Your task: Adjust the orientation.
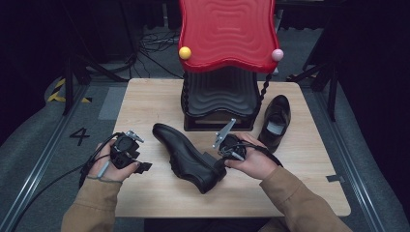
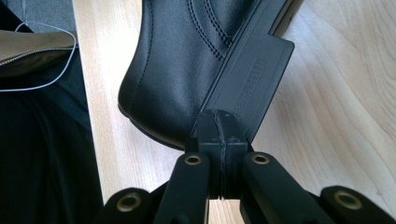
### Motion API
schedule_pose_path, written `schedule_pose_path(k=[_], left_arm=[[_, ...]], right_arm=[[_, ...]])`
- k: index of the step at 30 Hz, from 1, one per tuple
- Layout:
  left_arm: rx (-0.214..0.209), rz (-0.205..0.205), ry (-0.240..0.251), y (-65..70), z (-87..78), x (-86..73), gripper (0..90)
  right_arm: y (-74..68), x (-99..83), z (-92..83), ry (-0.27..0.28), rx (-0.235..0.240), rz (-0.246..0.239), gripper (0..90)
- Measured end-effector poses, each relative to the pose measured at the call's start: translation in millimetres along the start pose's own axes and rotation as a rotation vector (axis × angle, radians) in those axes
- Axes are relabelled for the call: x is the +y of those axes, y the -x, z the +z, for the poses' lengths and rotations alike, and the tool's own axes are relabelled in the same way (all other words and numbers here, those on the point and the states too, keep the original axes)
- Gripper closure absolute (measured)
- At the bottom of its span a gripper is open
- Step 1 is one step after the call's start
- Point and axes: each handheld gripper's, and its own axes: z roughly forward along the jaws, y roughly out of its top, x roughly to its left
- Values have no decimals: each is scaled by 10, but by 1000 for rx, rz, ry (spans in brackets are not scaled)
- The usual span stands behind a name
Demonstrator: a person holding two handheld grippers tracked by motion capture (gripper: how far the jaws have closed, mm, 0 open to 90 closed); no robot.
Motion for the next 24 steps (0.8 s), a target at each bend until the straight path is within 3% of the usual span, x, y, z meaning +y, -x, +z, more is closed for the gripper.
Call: schedule_pose_path(k=[7,10,11,13,17,24], left_arm=[[0,3,1,1,0,2,374],[1,3,1,0,0,4,374],[2,3,1,0,1,6,374],[2,8,-2,1,4,11,374],[-1,7,-5,5,24,19,374],[-3,14,-8,2,36,23,374]], right_arm=[[89,-46,-64,2,-46,24,900],[150,-86,-89,-3,-122,37,900],[150,-86,-89,-3,-122,37,900],[242,-129,-72,-23,-190,36,900],[402,-209,-15,2,-214,70,900],[601,-247,80,-15,-240,126,900]])
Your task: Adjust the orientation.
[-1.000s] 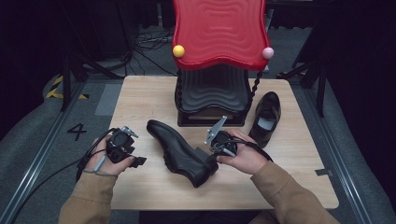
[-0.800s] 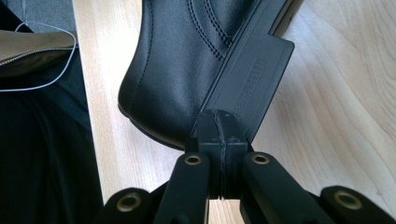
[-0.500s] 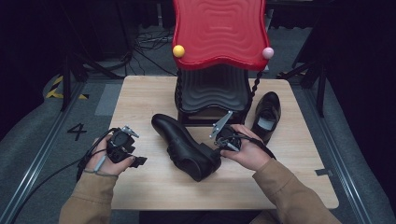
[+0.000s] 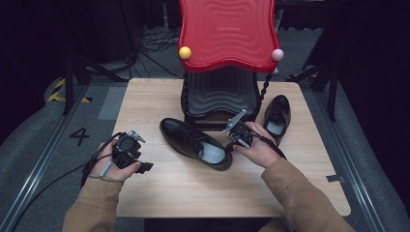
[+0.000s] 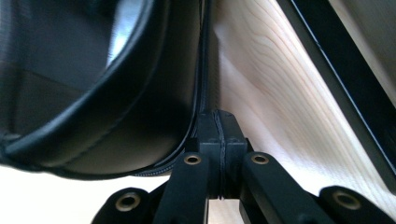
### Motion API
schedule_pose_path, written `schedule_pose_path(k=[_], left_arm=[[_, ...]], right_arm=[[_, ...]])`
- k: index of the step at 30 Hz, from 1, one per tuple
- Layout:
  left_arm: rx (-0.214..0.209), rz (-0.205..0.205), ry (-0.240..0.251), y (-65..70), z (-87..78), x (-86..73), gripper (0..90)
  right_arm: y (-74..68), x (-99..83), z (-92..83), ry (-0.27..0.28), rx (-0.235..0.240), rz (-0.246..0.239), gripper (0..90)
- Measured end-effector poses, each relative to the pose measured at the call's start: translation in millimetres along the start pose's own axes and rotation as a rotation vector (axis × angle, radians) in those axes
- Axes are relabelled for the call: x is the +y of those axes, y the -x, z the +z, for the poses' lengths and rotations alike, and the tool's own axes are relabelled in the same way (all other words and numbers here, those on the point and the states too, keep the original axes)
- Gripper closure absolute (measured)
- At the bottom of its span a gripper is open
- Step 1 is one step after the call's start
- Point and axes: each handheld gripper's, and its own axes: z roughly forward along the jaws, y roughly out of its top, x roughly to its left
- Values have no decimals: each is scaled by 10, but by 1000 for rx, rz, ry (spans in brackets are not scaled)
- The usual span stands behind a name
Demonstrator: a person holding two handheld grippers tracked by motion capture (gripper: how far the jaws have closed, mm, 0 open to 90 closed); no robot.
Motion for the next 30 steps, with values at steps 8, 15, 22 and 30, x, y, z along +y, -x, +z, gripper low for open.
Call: schedule_pose_path(k=[8,15,22,30], left_arm=[[1,-2,8,-12,-10,-8,374],[-2,-1,5,3,-5,13,374],[-4,0,0,2,12,24,374],[-3,4,3,-2,4,19,374]], right_arm=[[130,-55,88,-28,-5,34,887],[99,-76,-181,20,-17,44,860],[-33,-4,-541,112,-7,-3,820],[-310,191,-567,133,63,-92,750]])
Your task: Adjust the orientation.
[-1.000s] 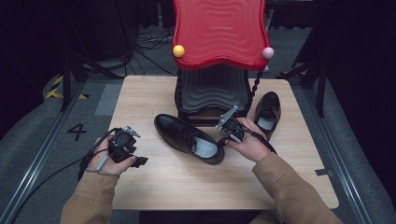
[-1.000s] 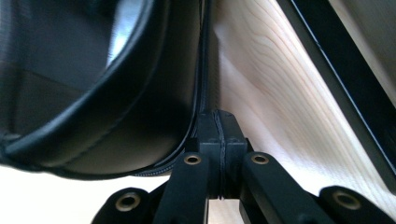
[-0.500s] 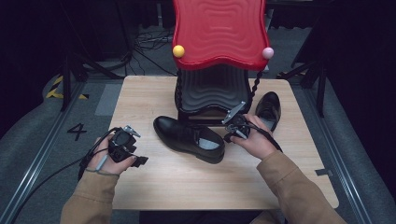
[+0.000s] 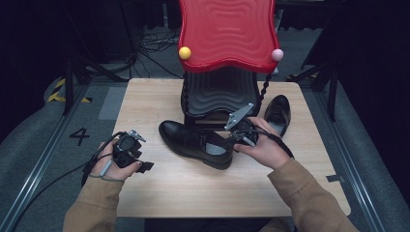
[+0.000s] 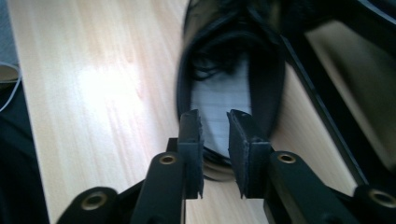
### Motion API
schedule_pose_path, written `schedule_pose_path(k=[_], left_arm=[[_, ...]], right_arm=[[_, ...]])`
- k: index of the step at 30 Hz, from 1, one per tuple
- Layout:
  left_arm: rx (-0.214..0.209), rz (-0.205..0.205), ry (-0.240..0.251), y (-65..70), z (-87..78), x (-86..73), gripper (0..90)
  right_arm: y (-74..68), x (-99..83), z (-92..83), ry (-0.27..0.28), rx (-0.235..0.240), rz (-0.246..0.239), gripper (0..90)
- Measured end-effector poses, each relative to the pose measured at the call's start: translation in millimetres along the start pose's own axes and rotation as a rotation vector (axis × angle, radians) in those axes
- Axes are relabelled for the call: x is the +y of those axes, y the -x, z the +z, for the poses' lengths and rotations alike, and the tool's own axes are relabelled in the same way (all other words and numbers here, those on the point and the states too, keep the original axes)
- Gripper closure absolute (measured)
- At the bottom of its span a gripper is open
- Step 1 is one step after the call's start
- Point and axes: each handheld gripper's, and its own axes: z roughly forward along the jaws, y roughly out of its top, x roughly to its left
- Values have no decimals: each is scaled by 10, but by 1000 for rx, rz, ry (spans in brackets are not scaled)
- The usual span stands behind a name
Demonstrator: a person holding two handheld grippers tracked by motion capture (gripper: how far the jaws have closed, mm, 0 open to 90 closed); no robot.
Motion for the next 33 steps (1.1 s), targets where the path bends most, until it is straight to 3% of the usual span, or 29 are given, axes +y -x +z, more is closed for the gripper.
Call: schedule_pose_path(k=[13,18,20,24,25,27,30,33], left_arm=[[-6,-7,1,-15,1,-15,373],[-6,-11,4,-20,-1,-21,372],[-6,-11,4,-24,-1,-24,373],[-7,-12,4,-27,2,-27,373],[-7,-10,6,-31,2,-27,373],[-5,-11,7,-37,-3,-26,374],[-5,-15,7,-39,-4,-17,374],[-7,-8,7,-43,2,4,375]], right_arm=[[-81,97,579,-155,59,-35,712],[-112,104,765,-211,68,-67,794],[-100,105,776,-226,60,-94,836],[-169,117,769,-209,56,-101,856],[-172,118,756,-208,48,-128,857],[-202,126,718,-170,55,-111,858],[-263,125,630,-158,84,-93,858],[-345,78,519,-144,78,-84,858]])
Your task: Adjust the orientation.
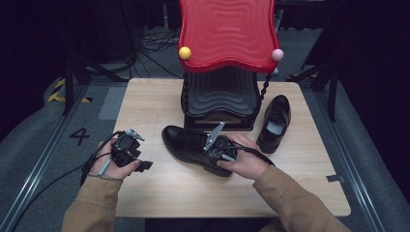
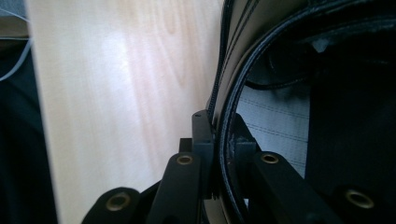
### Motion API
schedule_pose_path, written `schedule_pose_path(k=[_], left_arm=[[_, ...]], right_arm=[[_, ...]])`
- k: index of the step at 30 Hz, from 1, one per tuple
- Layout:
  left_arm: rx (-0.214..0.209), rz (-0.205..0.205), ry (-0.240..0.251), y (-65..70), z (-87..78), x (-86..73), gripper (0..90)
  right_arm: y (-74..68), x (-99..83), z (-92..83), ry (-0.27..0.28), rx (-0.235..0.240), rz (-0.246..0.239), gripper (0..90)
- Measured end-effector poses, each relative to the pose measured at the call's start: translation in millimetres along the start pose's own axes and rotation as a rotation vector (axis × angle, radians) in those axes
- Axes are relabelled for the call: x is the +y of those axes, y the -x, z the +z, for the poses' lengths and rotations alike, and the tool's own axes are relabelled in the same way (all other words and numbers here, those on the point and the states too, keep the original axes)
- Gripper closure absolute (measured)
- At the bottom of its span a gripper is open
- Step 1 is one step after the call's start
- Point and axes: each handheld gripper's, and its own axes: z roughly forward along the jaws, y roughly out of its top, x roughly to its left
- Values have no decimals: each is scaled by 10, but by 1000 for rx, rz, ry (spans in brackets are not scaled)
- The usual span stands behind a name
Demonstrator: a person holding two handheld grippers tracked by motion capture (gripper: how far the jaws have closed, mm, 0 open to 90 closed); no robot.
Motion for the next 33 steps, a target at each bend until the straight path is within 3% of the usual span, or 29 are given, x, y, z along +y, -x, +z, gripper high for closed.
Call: schedule_pose_path(k=[4,9,14,16,18,19,21,23,25,28,30,33], left_arm=[[-4,12,-2,3,19,52,375],[-9,33,-9,19,52,135,375],[-17,52,-15,50,96,215,375],[-17,59,-16,50,103,227,375],[-20,55,-22,56,115,241,375],[-19,69,-19,51,120,252,375],[-24,66,-16,55,122,260,375],[-24,67,-15,51,113,260,375],[-24,67,-13,44,108,257,375],[-26,64,-11,43,110,253,375],[-23,68,-12,45,111,253,375],[-21,68,-13,49,113,252,375]], right_arm=[[-125,-166,-177,42,0,17,857],[-261,-412,-383,68,-15,81,855],[-351,-591,-491,72,-66,147,854],[-386,-702,-549,73,-97,200,853],[-393,-732,-556,74,-106,223,853],[-405,-771,-556,53,-134,265,851],[-408,-781,-548,48,-142,279,850],[-433,-803,-510,36,-164,345,840],[-442,-811,-475,15,-182,371,832],[-459,-813,-401,-21,-189,393,834],[-483,-792,-371,-42,-188,382,827],[-495,-777,-324,-37,-154,381,821]])
